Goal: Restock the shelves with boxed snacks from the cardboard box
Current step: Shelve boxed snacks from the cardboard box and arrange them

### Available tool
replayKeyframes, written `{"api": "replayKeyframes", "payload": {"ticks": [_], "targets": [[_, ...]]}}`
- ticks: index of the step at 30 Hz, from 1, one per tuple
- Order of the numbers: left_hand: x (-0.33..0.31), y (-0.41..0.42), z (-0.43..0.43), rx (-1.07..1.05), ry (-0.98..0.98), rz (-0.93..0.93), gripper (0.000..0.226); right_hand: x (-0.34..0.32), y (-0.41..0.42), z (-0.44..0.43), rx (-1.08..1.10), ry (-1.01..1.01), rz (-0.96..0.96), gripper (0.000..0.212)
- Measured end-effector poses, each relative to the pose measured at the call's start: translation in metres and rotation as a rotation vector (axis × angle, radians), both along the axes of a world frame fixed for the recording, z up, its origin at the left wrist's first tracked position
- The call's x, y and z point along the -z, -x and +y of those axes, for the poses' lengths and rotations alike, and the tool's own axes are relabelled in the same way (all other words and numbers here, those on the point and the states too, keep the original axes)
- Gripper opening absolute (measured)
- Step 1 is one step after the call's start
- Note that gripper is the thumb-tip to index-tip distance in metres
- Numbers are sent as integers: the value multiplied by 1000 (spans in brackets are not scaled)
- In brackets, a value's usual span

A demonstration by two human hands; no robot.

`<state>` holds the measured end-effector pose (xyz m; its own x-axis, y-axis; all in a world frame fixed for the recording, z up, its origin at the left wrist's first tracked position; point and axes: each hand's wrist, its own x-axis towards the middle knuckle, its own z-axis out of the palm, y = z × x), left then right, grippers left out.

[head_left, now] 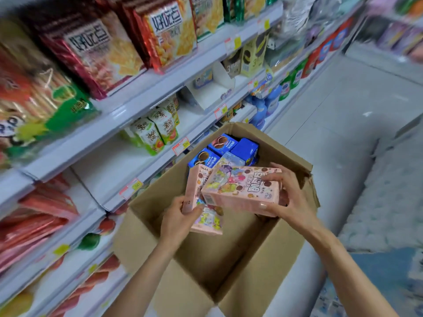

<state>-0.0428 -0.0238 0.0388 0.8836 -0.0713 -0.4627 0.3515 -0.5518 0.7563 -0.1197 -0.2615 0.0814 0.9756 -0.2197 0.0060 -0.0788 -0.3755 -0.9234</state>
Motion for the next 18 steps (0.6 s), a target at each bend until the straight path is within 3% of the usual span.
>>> {"api": "replayKeyframes", "payload": {"ticks": [4, 8, 11, 18], "targets": [[-15, 15, 46, -13, 82, -12, 53, -24, 15, 54, 45, -88, -33, 56], [-31, 35, 80, 11, 74, -24, 44, -38, 21, 105, 201, -157, -128, 74], [-37, 49, 97, 11, 81, -46, 35, -44, 24, 135, 330, -243, -189, 71], [-50, 95, 113, -142, 66, -163, 37, -54, 32, 205, 615, -668, -351, 83]]}}
